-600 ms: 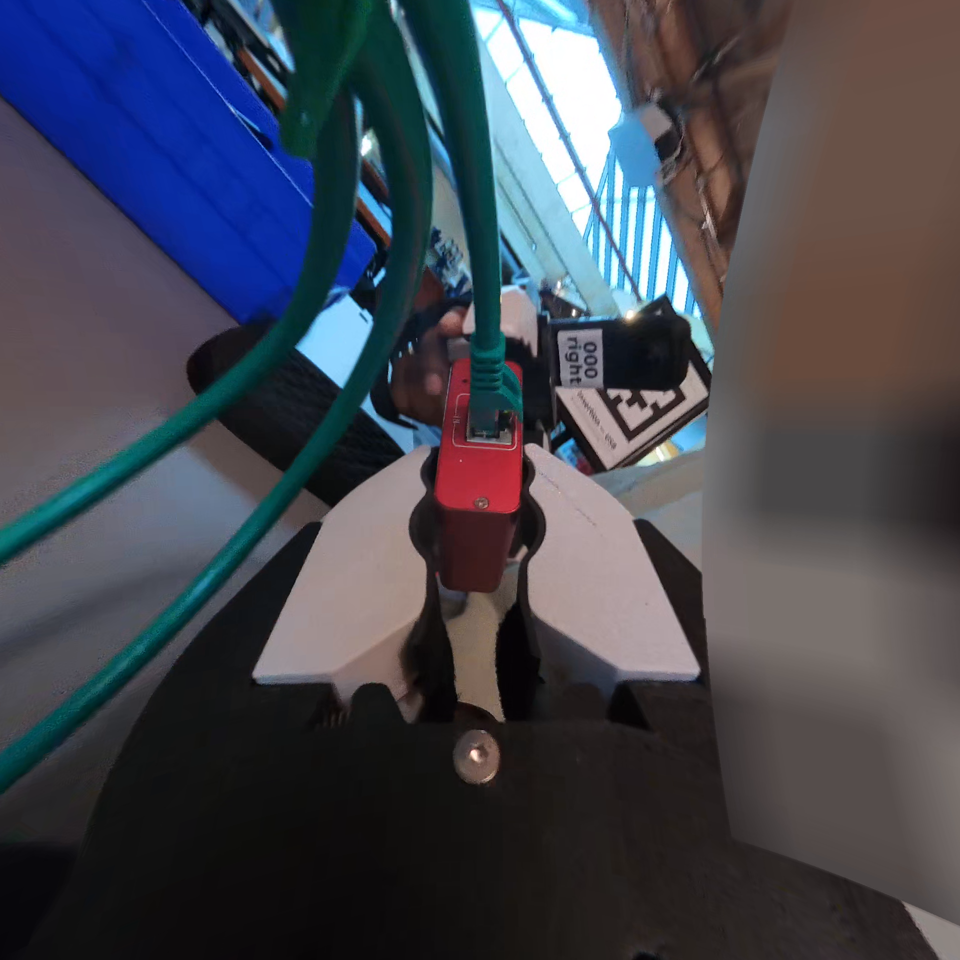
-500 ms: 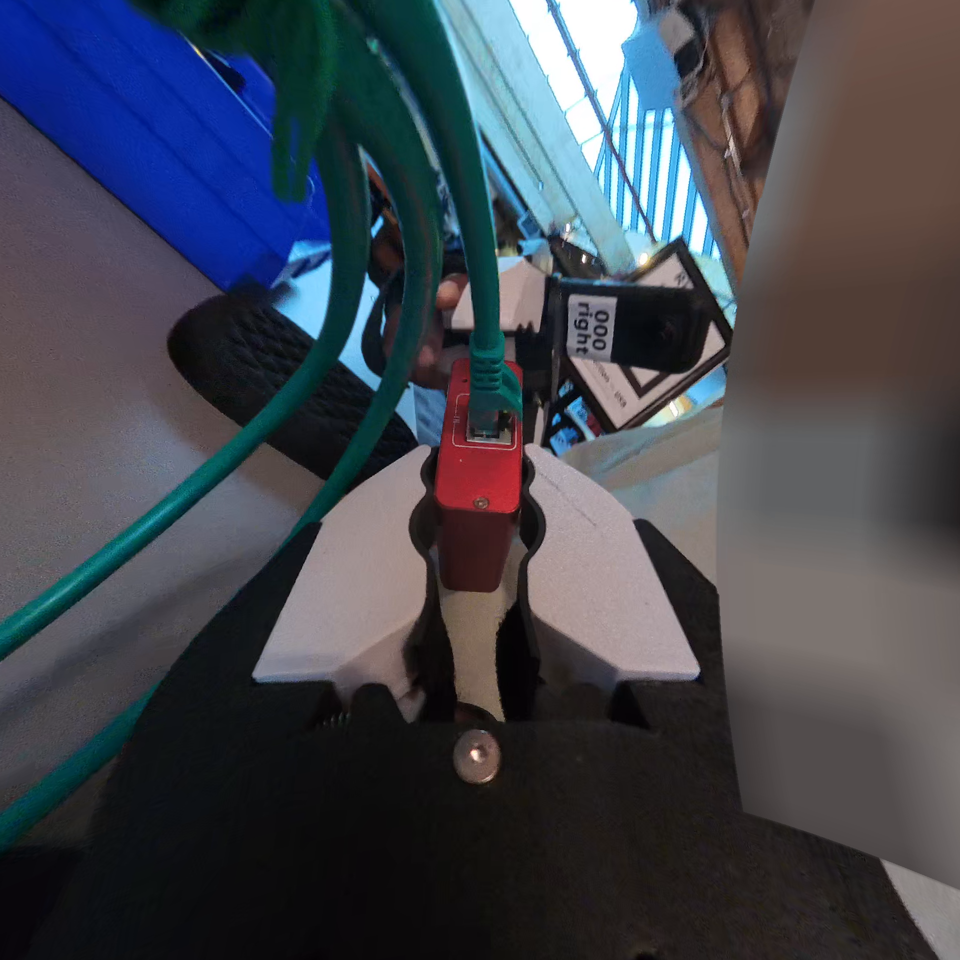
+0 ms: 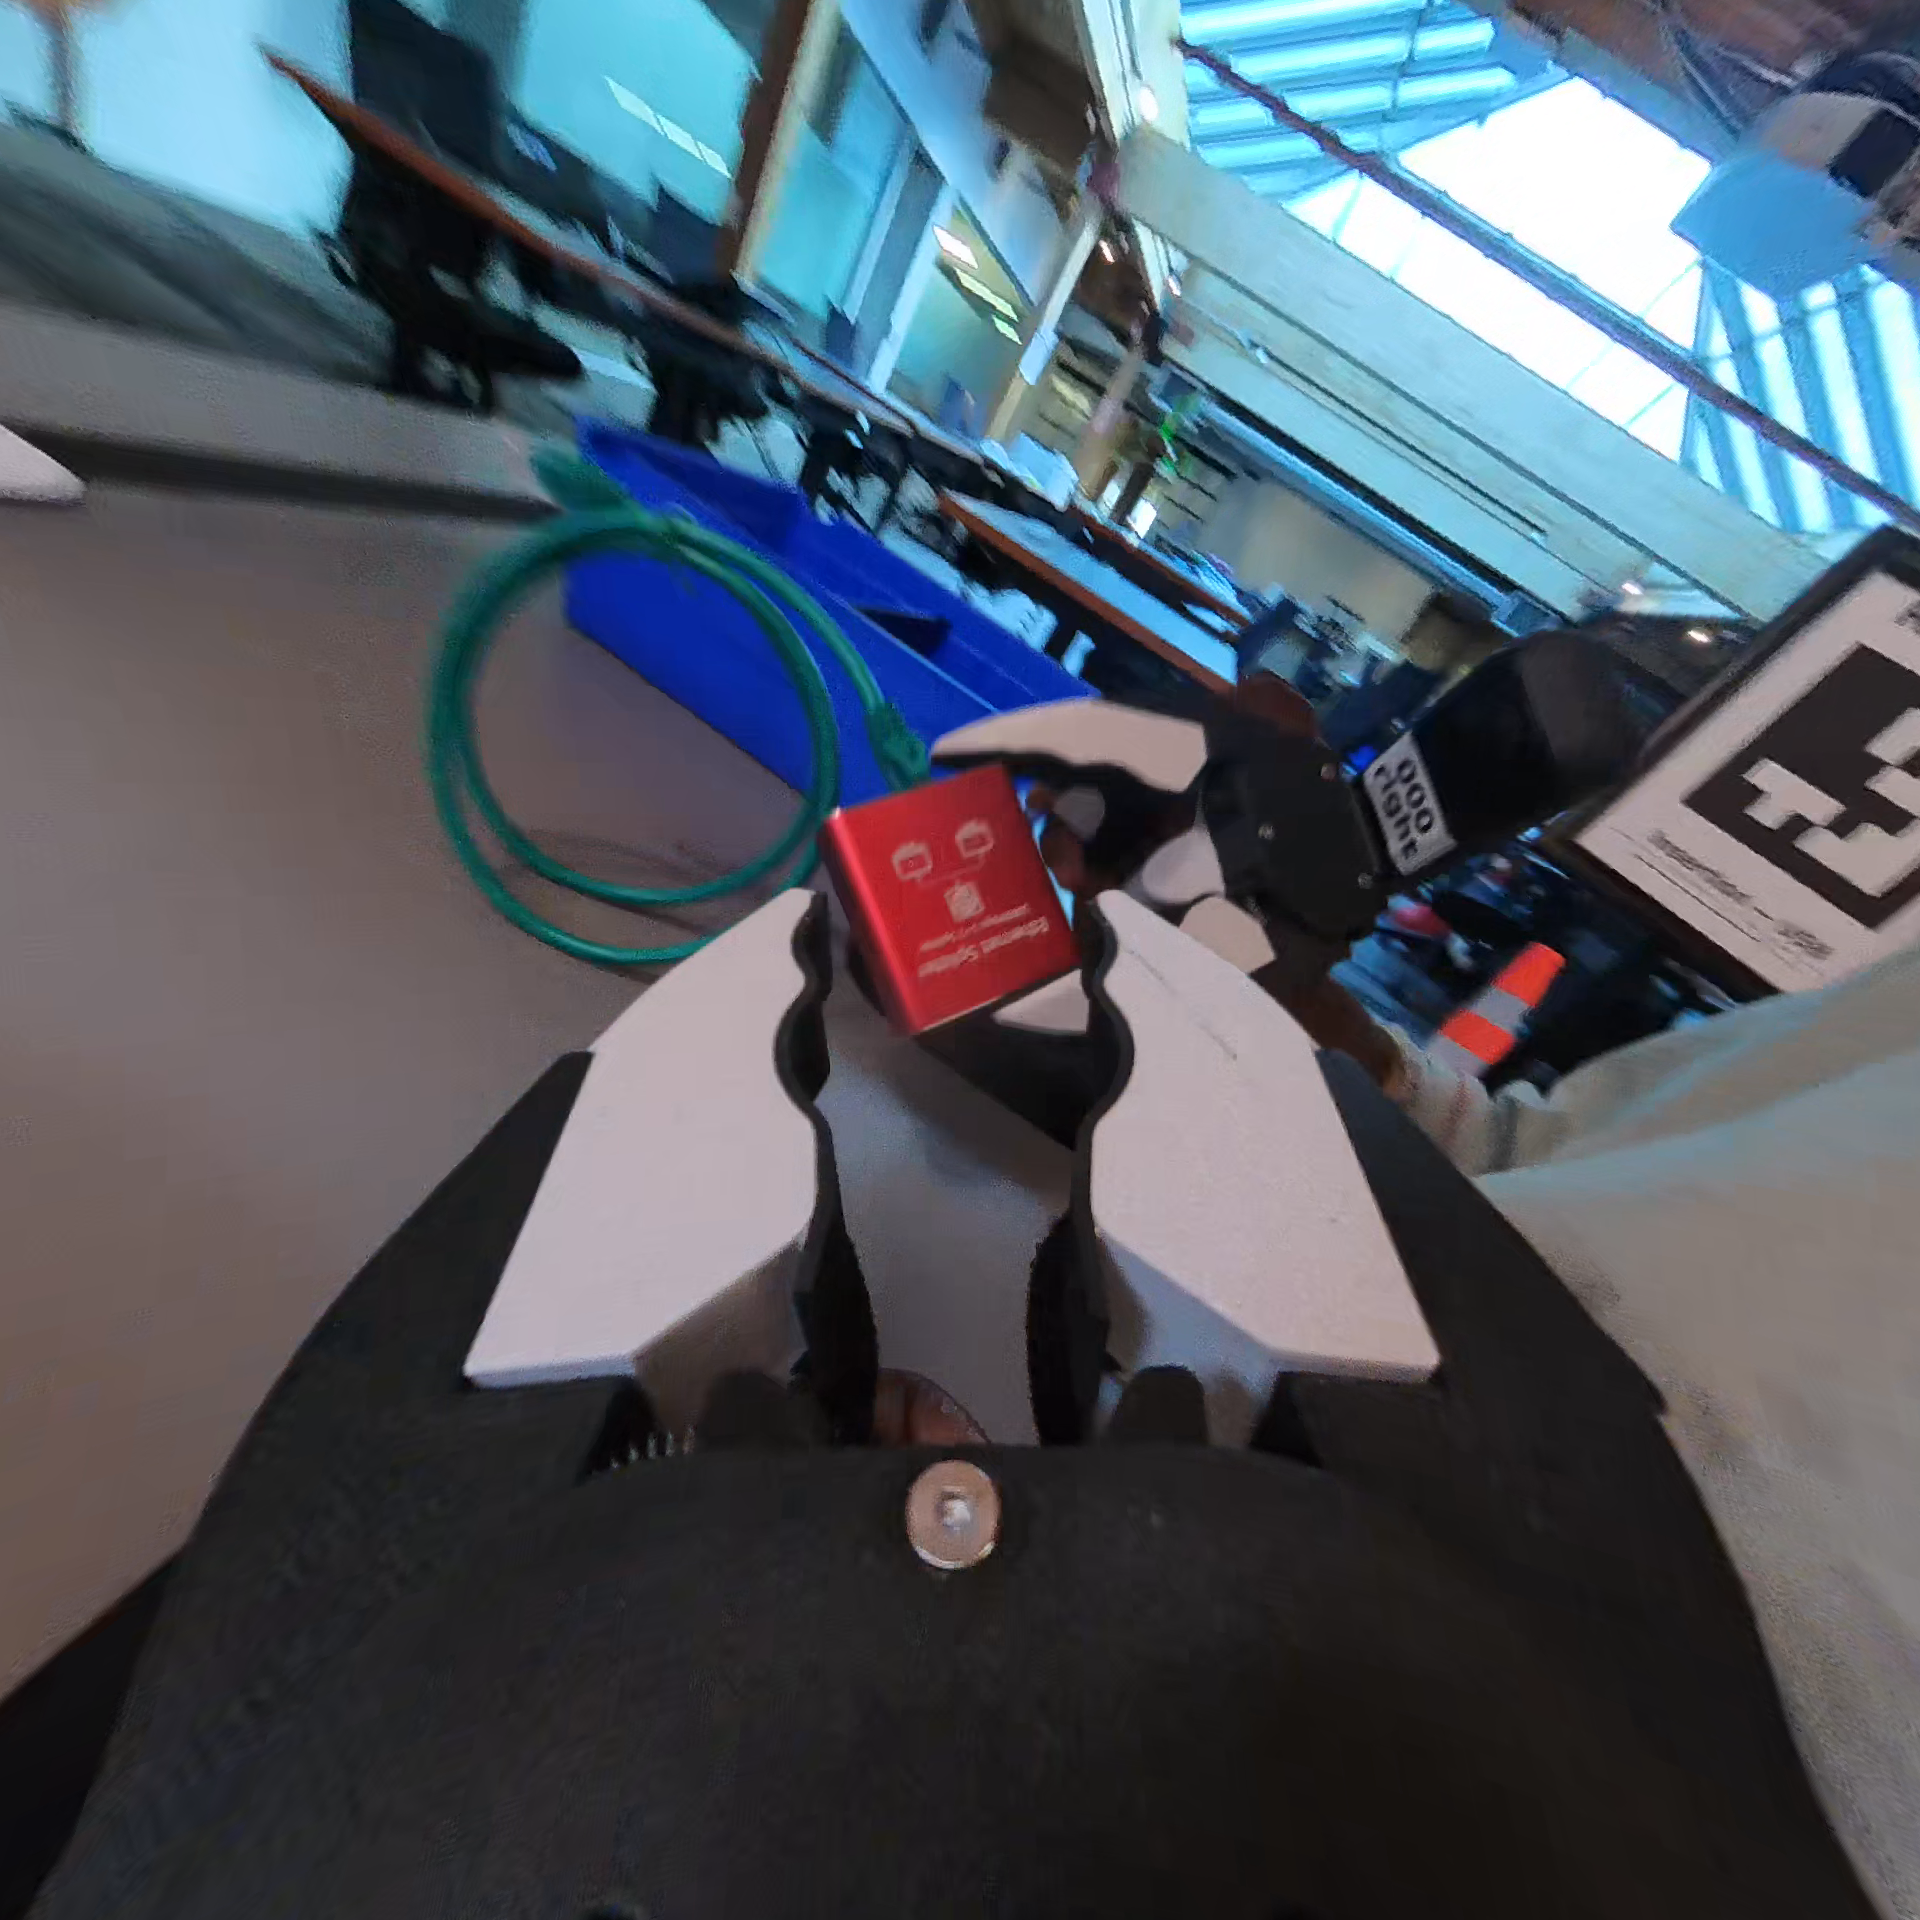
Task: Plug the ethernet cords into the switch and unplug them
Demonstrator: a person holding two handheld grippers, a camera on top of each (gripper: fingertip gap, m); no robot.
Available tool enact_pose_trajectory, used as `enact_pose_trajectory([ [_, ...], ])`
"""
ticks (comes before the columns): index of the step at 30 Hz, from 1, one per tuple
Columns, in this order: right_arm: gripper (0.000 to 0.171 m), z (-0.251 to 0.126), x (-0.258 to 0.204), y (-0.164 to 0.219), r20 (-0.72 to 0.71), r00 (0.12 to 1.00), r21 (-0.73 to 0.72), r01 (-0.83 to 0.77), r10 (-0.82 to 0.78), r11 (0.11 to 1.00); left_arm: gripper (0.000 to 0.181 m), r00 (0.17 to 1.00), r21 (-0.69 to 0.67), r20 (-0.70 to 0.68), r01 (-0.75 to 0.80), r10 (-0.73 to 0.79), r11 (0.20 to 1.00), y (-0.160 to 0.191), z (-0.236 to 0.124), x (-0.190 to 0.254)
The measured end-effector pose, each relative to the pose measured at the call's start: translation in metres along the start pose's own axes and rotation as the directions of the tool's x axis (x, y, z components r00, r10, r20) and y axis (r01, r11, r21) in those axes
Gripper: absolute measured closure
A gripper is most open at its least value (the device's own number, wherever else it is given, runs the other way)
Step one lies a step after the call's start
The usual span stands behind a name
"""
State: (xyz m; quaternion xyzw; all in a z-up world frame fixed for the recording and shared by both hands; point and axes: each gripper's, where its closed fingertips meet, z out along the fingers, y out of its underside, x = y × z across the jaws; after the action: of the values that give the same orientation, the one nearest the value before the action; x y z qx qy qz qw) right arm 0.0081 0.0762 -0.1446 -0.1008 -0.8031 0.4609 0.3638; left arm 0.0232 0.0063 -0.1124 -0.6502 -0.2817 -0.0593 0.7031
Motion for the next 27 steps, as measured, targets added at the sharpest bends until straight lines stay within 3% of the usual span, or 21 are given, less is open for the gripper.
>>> enact_pose_trajectory([
  [7, 0.095, 0.009, 0.02, 0.047, -0.131, 0.956, -0.204, -0.286, 0.263, 0.936, 0.134, 0.989, 0.158, 0.122, -0.097, 0.078, 0.983, -0.039, -0.038, -0.01],
  [14, 0.095, 0.015, -0.004, 0.082, -0.061, 0.903, -0.401, -0.413, 0.426, 0.818, 0.136, 0.956, 0.166, 0.254, -0.19, 0.145, 0.968, -0.056, -0.07, -0.02],
  [18, 0.095, 0.016, -0.015, 0.089, -0.027, 0.885, -0.465, -0.423, 0.465, 0.778, 0.135, 0.883, 0.085, 0.408, -0.291, 0.233, 0.953, -0.063, -0.098, -0.035],
  [21, 0.095, 0.016, -0.01, 0.08, -0.019, 0.893, -0.408, -0.418, 0.45, 0.812, 0.135, 0.793, 0.003, 0.545, -0.328, 0.273, 0.945, -0.062, -0.122, -0.057],
  [24, 0.087, 0.016, 0.003, 0.059, 0.002, 0.905, -0.257, -0.411, 0.426, 0.875, 0.135, 0.712, -0.057, 0.648, -0.311, 0.272, 0.949, -0.059, -0.142, -0.077],
  [27, 0.091, 0.013, 0.012, 0.044, 0.031, 0.904, -0.12, -0.419, 0.426, 0.9, 0.135, 0.61, -0.108, 0.747, -0.281, 0.265, 0.954, -0.057, -0.163, -0.096],
])
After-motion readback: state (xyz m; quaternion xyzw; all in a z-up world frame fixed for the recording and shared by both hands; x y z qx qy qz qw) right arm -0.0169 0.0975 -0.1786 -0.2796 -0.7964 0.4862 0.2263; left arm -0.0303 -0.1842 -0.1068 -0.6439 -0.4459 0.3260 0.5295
